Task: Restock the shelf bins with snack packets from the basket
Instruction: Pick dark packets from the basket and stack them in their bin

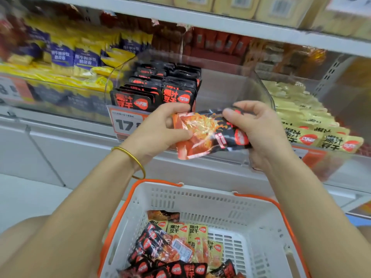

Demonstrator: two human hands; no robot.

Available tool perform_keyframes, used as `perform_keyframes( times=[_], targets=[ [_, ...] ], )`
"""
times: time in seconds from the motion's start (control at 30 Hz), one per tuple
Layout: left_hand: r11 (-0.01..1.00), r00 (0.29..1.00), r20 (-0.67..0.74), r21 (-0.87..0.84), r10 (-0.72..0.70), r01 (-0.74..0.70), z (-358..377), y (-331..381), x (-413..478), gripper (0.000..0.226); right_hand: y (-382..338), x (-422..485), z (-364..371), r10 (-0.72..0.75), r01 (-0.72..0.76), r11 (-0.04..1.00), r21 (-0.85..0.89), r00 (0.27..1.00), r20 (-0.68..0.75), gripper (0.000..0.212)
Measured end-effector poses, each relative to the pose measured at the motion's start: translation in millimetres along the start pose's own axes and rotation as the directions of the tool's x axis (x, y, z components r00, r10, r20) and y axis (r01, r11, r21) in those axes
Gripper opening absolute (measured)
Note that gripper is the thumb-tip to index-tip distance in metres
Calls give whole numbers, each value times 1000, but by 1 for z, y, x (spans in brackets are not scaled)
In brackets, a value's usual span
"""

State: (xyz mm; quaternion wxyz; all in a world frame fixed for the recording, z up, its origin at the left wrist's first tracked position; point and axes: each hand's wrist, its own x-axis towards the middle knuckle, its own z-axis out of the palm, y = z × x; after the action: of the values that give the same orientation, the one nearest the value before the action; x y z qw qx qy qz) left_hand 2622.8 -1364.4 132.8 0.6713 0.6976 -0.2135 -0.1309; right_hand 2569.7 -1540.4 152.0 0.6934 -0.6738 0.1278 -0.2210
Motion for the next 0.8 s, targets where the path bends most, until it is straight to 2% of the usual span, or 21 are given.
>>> perform_keyframes(
  times=[0.07,0.13,0.2,0.27,0.3,0.33,0.4,0.47,0.53,0.57,0.6,0.73,0.8],
  targets=[
    [997,998,-65,-73,10,-14,1,2,2,43,-7,6,9,-1,1,999,39,1000,-5,41],
    [991,985,-168,-115,43,-63,-1,1,7,39,-8,7,15,36,-42,996,78,996,78,30],
    [990,957,-255,4,138,-142,-3,-1,12,41,-9,7,21,28,-28,1000,-4,992,127,18],
    [954,905,-318,193,284,-232,-5,1,15,40,-15,19,26,-35,37,999,-16,996,86,22],
    [904,854,-353,335,382,-266,-8,2,15,39,-20,28,29,-78,79,997,-16,996,53,24],
    [812,791,-365,520,492,-265,-13,3,16,39,-24,39,32,-132,132,990,-48,991,22,26],
    [548,708,-296,823,641,-152,-24,3,18,37,-28,58,39,-239,236,944,-232,971,17,35],
    [397,737,-234,916,634,-51,-32,-4,20,36,-20,69,50,-248,268,845,-462,963,105,38],
    [342,802,-177,939,570,-35,-30,-12,22,36,-6,73,60,-205,276,651,-707,961,186,35],
    [327,824,-153,944,545,-41,-28,-15,22,35,1,74,65,-194,276,542,-794,960,201,34],
    [315,836,-138,948,530,-43,-26,-18,23,33,6,75,70,-183,266,478,-837,962,201,35],
    [288,864,-132,958,486,-16,-26,-22,26,35,12,77,86,-121,194,477,-857,980,155,45],
    [282,865,-128,959,485,-16,-27,-23,27,43,11,75,91,-56,157,422,-893,987,147,50]
  ],
)
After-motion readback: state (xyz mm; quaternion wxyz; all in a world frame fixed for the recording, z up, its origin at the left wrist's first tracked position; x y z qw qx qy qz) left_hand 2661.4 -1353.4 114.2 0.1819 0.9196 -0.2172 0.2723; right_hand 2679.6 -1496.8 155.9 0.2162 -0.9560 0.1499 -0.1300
